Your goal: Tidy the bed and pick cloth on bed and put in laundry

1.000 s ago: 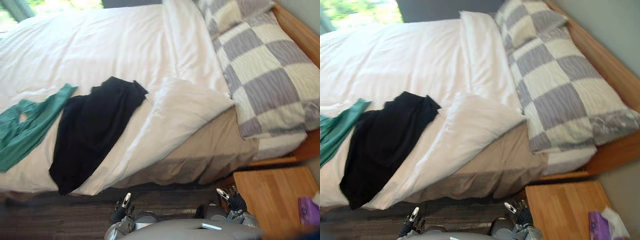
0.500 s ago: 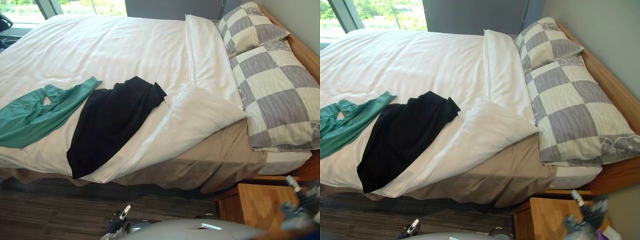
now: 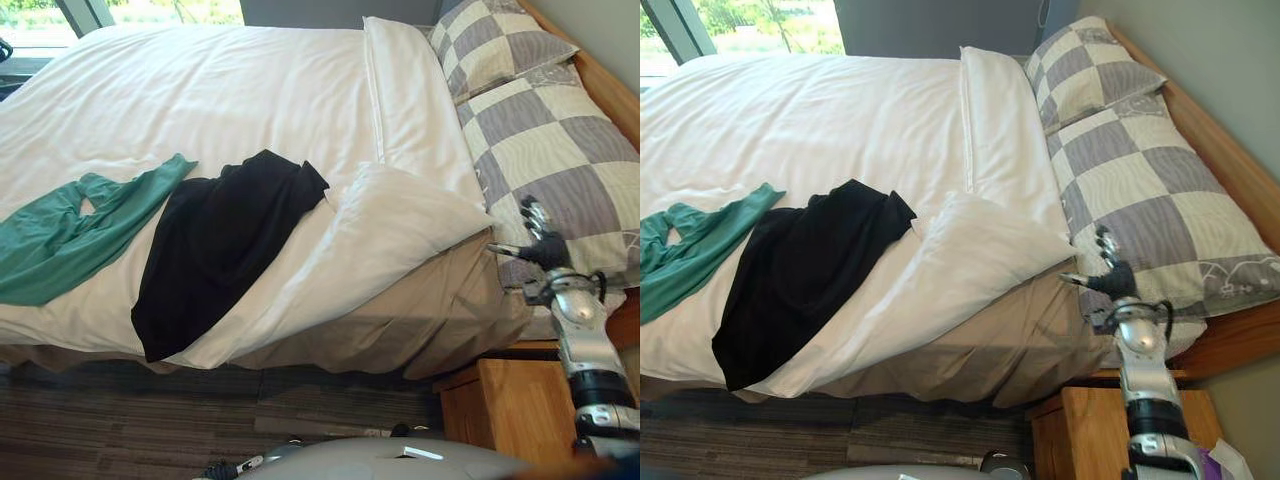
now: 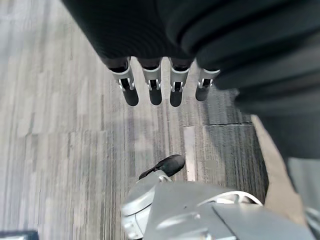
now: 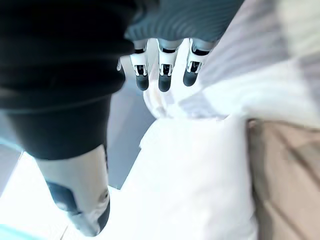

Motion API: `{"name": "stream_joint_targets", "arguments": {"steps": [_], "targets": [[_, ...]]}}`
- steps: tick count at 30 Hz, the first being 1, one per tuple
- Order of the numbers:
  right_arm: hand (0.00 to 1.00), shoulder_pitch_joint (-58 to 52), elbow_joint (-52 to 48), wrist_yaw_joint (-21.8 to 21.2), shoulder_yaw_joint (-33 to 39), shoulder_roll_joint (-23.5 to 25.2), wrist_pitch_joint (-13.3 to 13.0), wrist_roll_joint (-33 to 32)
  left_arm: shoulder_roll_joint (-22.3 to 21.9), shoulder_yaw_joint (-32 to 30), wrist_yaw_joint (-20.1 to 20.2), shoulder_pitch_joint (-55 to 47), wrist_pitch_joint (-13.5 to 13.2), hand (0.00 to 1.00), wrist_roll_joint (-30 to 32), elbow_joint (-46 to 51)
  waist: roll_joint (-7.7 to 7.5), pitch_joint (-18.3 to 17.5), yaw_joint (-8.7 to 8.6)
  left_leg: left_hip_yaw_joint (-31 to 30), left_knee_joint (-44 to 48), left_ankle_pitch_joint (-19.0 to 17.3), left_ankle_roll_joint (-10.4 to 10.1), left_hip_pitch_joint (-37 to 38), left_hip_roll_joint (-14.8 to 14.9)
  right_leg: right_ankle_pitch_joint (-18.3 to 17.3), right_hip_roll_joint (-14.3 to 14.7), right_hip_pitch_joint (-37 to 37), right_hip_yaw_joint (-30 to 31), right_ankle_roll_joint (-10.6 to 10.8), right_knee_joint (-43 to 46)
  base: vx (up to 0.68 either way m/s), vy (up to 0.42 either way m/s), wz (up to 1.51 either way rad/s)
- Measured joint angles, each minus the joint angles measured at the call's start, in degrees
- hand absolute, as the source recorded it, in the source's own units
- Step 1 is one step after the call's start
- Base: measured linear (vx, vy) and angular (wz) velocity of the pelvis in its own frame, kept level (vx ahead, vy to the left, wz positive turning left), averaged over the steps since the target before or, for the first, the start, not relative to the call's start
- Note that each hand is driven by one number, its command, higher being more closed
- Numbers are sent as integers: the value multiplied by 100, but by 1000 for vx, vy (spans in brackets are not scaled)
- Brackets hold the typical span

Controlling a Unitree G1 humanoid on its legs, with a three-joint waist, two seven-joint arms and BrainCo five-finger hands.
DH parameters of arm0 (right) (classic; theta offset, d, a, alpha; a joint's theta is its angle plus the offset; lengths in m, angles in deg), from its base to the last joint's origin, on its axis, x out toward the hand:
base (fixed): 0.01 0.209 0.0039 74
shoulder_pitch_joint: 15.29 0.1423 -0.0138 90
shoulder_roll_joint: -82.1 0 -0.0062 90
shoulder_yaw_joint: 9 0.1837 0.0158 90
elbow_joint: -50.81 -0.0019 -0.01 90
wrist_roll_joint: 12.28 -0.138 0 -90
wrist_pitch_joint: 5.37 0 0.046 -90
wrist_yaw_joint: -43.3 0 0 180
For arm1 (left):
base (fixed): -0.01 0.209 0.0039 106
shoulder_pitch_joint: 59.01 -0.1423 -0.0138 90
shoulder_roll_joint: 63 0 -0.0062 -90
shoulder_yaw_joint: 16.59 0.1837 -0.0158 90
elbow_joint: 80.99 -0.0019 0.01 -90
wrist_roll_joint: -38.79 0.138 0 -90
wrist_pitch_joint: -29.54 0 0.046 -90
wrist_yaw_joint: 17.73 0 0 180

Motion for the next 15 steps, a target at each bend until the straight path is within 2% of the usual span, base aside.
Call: {"name": "stream_joint_targets", "arguments": {"steps": [4,6,7,9,10,15], "targets": [[0,644,91,-32,-397,-180,252,2,25,-4,17,23,-75,0,90,53,-45,162,70,-123,25,54,49,-88,-31,70,-22,53,-60,11,-102,-34,4,20],[0,1079,250,-29,-562,-182,321,3,112,-2,56,49,-131,0,136,183,-126,370,102,-156,42,111,61,-158,-29,110,-22,14,-84,-17,-104,-132,-9,13],[0,1524,399,2,-681,-185,410,4,218,-4,104,172,-200,0,126,207,-193,593,162,-233,132,152,67,-341,-8,148,-18,-111,-119,-60,-91,-144,-24,17],[0,1840,464,21,-745,-199,460,5,272,-7,164,302,-247,0,107,203,-215,732,193,-268,184,160,67,-495,19,158,-14,-268,-124,-67,-41,-155,-33,13],[0,2258,525,119,-761,-210,492,13,328,-20,171,541,-296,0,28,207,-247,961,298,-286,264,182,97,-724,44,168,-19,-496,-108,-88,69,-136,-27,7],[0,3408,828,392,-994,-514,514,105,471,-173,168,1179,-521,0,-172,326,-332,1653,477,-492,645,231,124,-1351,136,199,-6,-948,-130,-159,281,-135,-48,16]]}}
